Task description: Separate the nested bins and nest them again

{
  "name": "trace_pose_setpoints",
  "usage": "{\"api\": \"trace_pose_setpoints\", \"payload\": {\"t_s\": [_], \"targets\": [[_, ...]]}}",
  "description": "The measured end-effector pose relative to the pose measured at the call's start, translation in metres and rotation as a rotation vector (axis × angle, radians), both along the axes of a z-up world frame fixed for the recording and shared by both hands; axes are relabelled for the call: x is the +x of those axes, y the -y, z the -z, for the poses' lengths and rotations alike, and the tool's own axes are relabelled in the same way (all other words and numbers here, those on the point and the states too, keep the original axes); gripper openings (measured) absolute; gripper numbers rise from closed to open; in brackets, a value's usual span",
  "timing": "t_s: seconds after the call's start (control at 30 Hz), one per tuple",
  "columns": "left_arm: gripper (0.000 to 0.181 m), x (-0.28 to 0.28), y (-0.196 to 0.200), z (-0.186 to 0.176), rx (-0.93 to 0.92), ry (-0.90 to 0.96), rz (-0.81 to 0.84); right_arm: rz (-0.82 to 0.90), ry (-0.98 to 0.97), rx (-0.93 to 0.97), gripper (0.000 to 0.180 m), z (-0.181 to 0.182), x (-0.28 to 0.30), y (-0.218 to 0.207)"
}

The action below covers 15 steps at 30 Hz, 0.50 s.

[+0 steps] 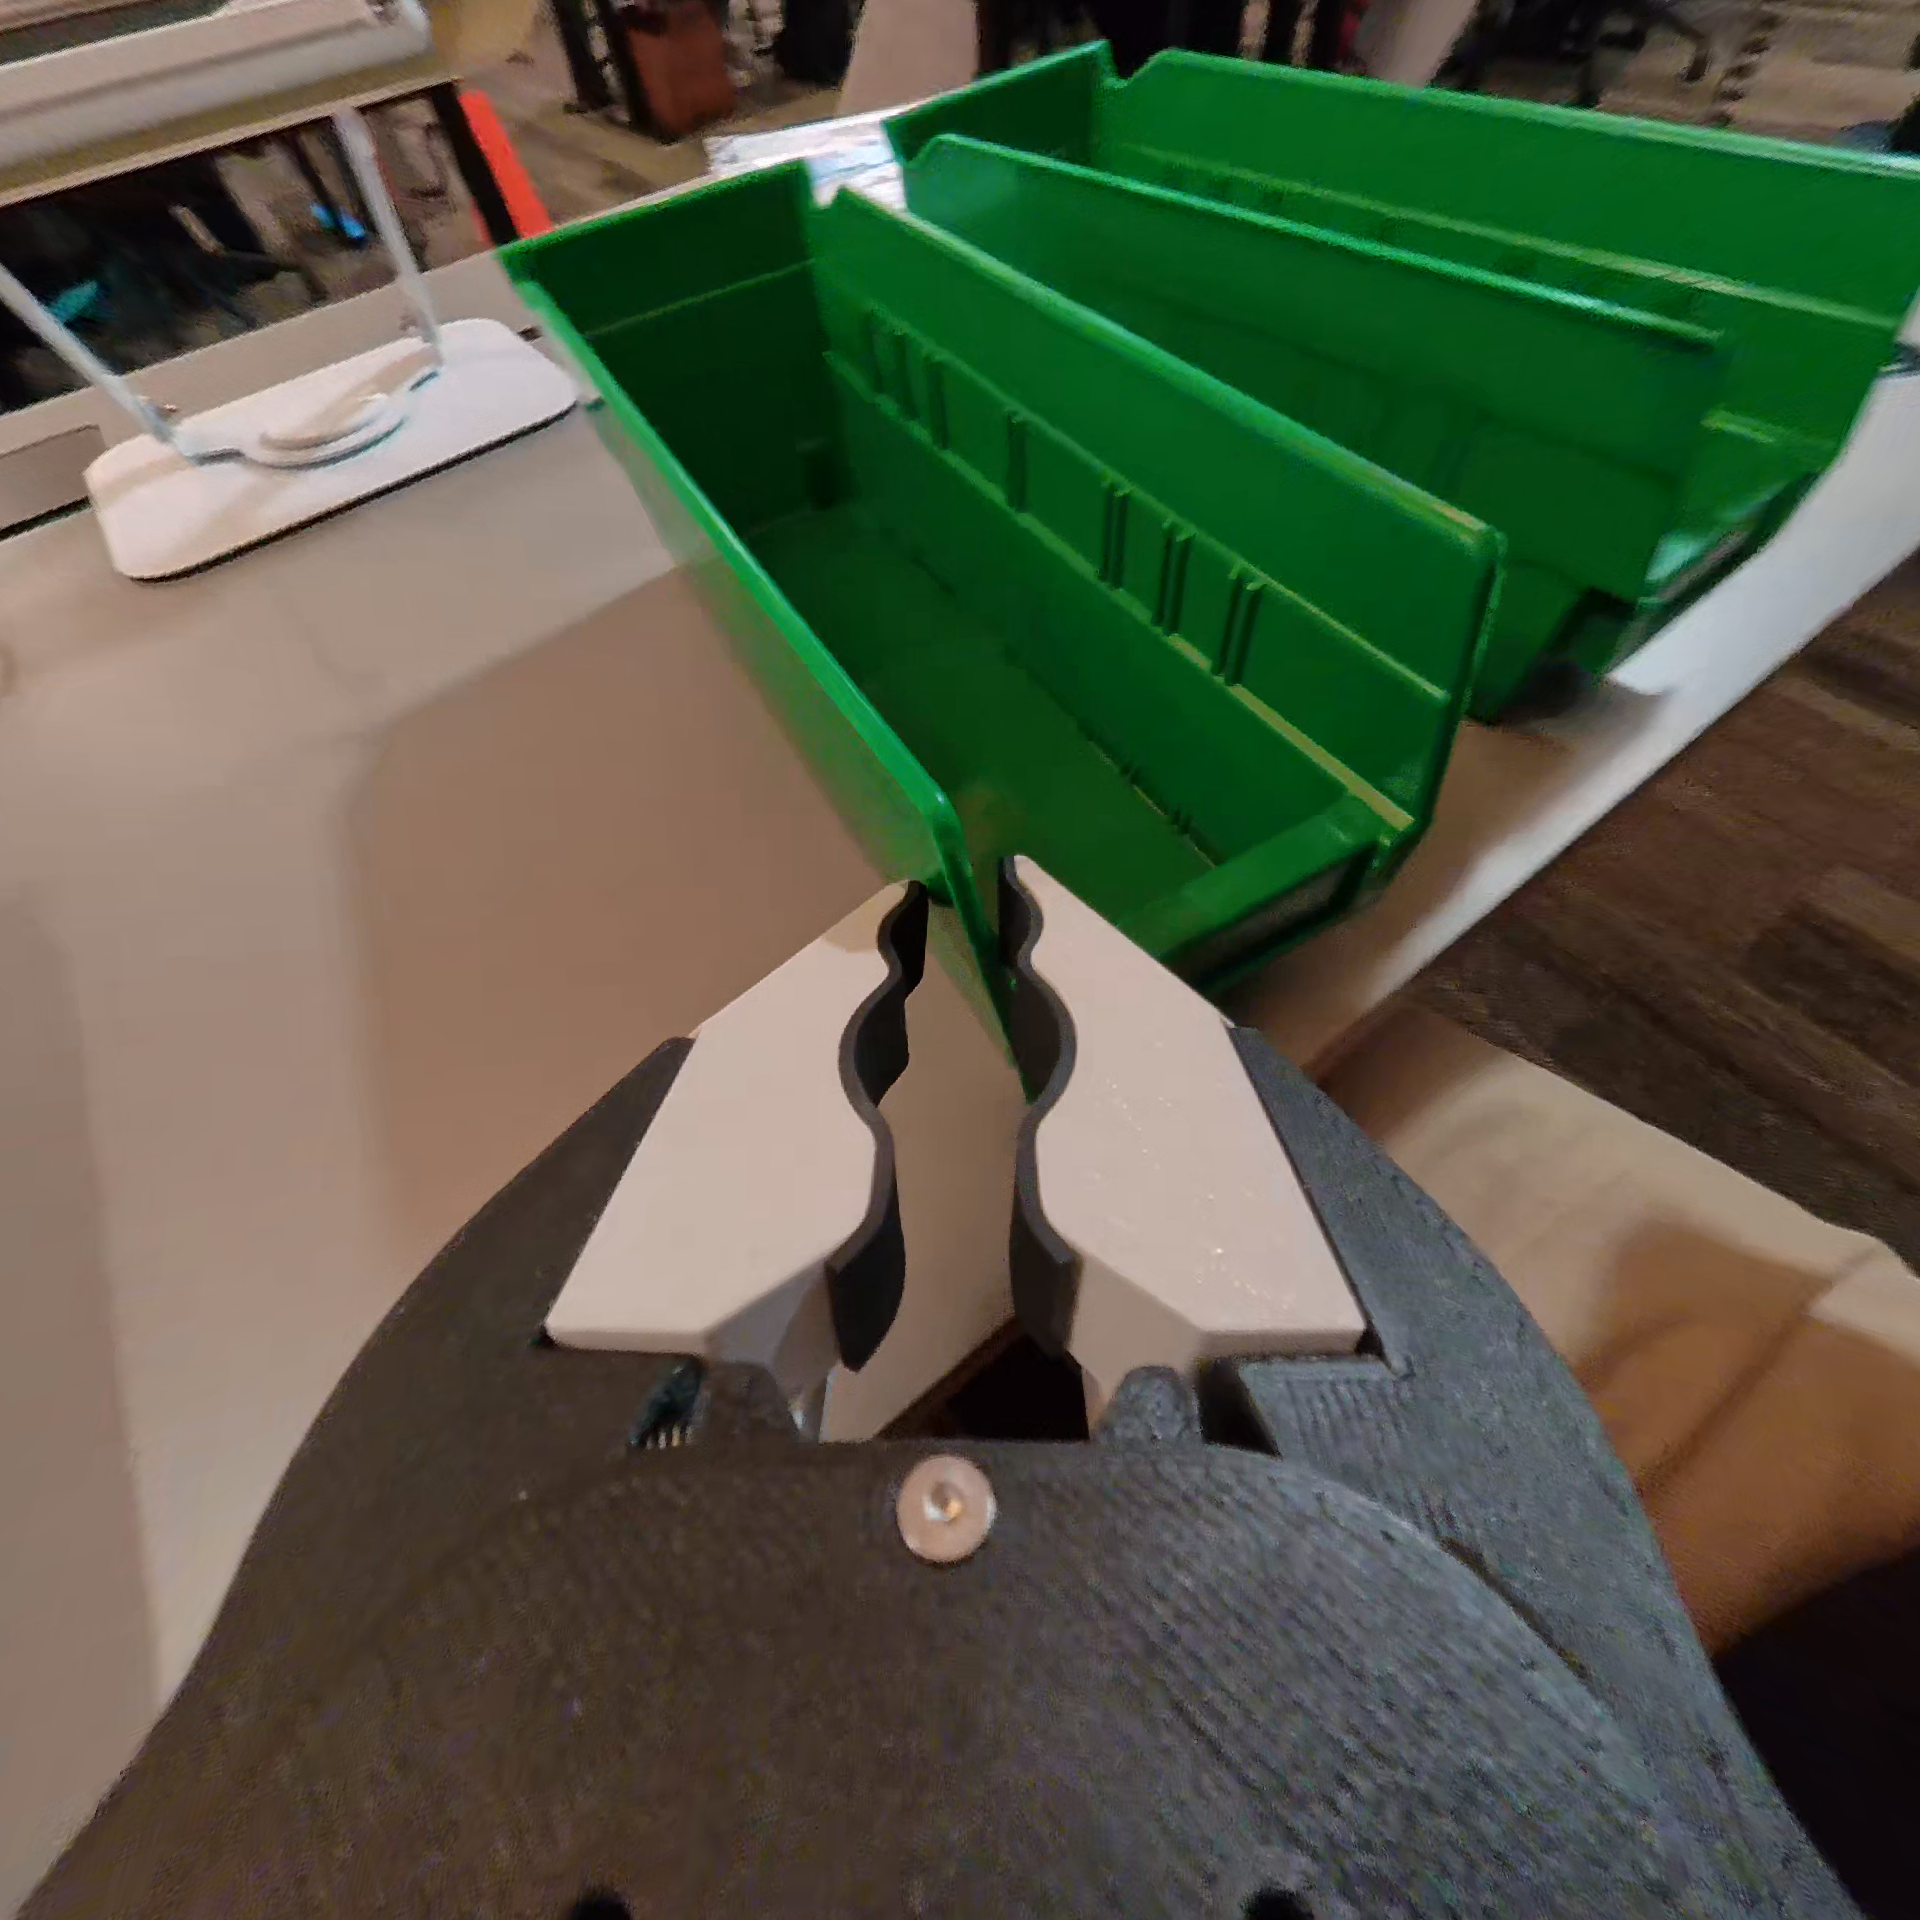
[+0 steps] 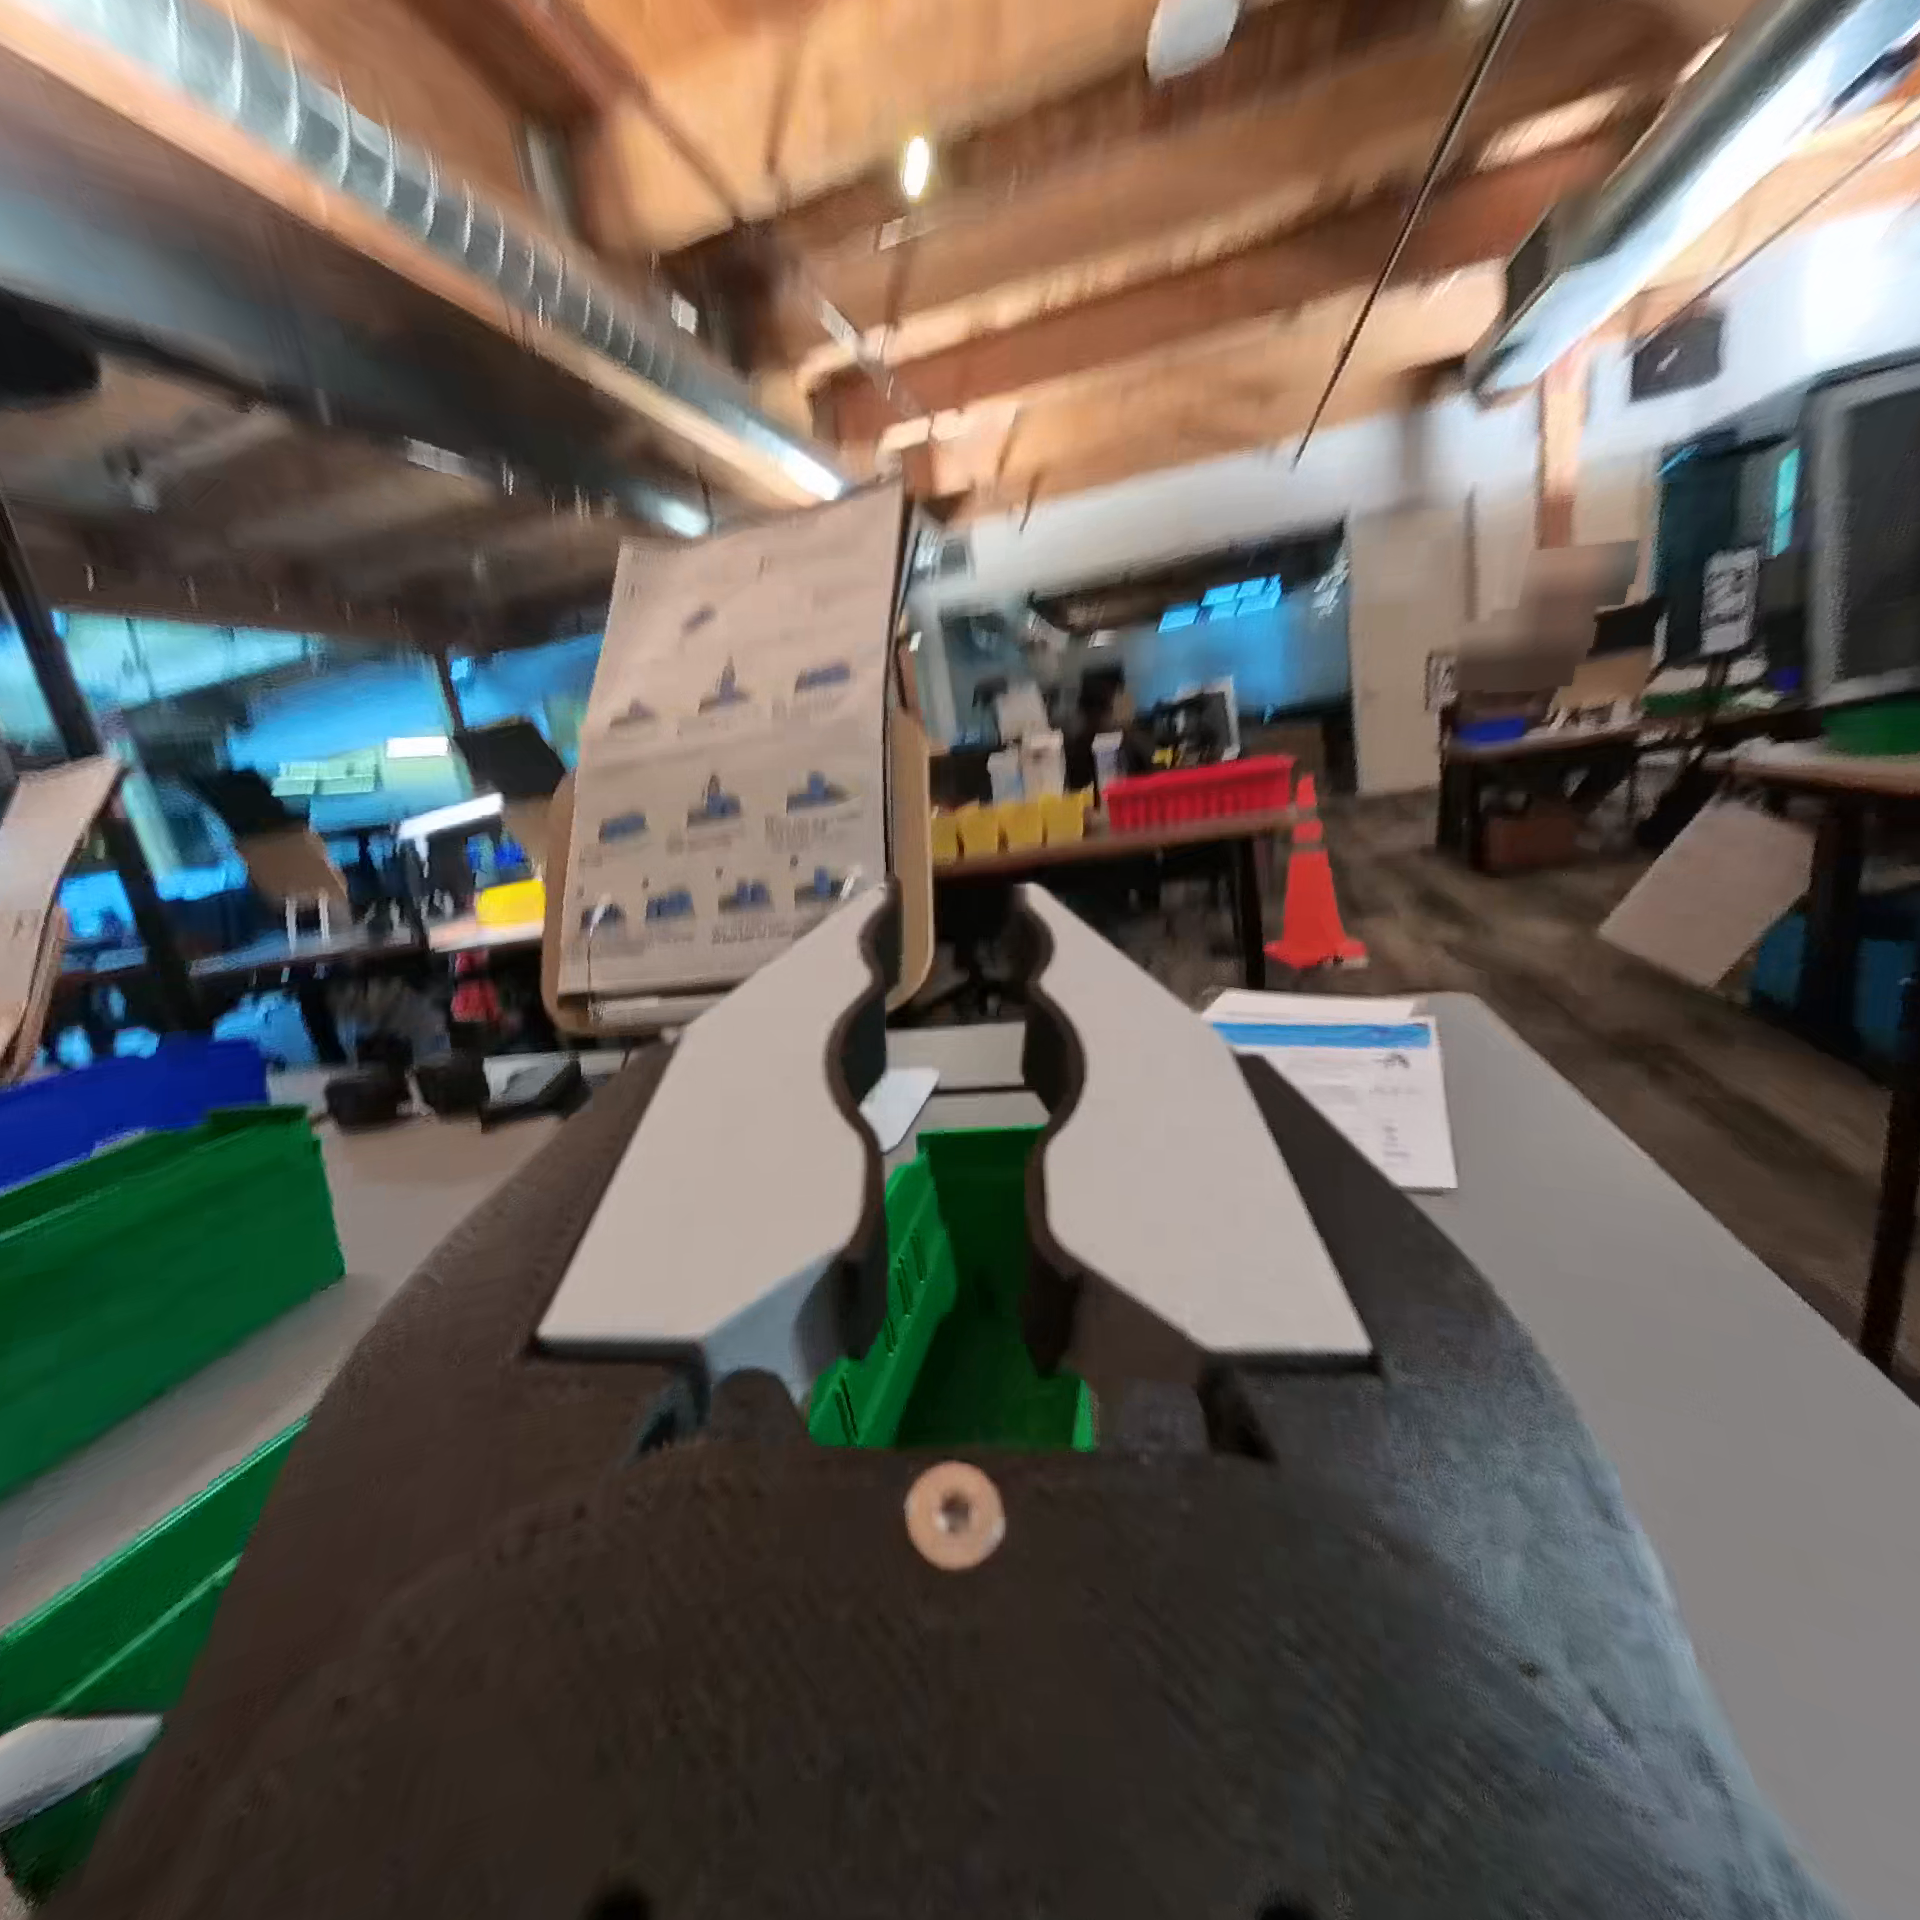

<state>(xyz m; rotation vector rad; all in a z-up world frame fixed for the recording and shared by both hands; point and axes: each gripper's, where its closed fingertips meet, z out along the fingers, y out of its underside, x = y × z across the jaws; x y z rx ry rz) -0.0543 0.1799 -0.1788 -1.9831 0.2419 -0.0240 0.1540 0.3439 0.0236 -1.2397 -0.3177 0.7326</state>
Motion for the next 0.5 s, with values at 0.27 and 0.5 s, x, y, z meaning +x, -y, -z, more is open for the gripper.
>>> {"api": "trace_pose_setpoints", "payload": {"t_s": [0.27,0.5], "targets": [[0.021,0.026,0.005,0.001,0.032,0.031,0.109,-0.163,0.335,-0.149,0.033,0.091,0.015,0.04],[0.021,0.022,0.003,0.001,0.012,0.123,0.115,-0.117,0.651,-0.321,0.034,0.164,0.011,0.031]]}}
